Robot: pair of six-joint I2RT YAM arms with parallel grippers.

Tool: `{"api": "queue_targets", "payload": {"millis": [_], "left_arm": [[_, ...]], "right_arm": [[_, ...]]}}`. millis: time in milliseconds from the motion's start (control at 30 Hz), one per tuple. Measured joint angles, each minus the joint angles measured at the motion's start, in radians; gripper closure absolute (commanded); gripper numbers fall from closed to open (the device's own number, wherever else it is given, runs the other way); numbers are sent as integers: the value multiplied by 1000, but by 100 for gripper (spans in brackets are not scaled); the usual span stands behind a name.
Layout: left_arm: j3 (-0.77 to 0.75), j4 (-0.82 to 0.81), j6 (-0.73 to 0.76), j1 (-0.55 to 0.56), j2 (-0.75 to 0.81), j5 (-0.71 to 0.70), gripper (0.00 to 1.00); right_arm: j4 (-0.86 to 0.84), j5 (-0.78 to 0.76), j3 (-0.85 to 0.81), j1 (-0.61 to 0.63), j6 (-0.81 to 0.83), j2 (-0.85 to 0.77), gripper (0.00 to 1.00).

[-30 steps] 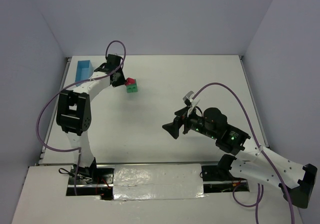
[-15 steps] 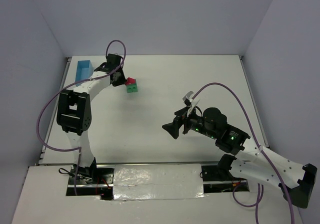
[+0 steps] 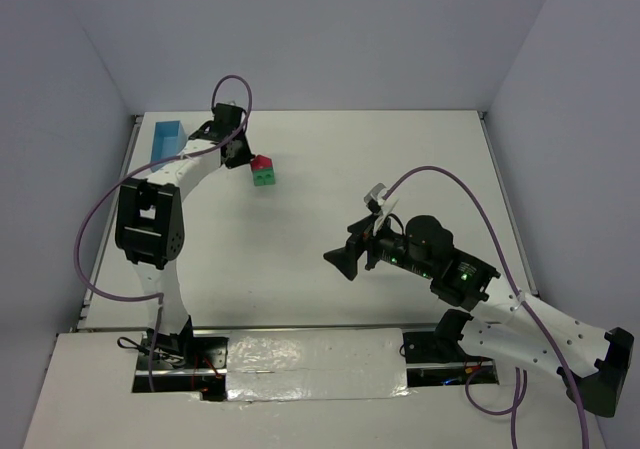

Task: Build the wood block tower

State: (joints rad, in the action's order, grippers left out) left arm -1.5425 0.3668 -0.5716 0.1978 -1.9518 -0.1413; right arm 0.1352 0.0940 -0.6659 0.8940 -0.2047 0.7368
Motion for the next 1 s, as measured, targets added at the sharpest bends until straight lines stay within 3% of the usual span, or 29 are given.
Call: {"api": "queue_targets", "payload": {"millis": [433,500,567,600,667,767,833,1000], "left_arm": [[-17,9,0,0,-12,-51,99],[-17,13,0,0,-8,-79,90],[-1,15,0,0,11,-123,74],[16,17,0,0,33,-146,59],[77,19,2,0,106,-188,47],[257,12,11,2,343,-243,14],[363,15,23,9,543,-272,1],[537,56,50,55,1106,-299,0]], "right_arm": [[0,11,0,0,0,6,0],[0,10,0,0,0,6,0],[0,-2,0,0,-2,5,0],[0,-12,0,0,-5,5,0],[1,-51,0,0,-12,2,0],[24,-172,0,0,-43,-18,0],[83,-268,-17,-1,-82,-33,0],[317,-534,-142,-10,-210,-82,0]]}}
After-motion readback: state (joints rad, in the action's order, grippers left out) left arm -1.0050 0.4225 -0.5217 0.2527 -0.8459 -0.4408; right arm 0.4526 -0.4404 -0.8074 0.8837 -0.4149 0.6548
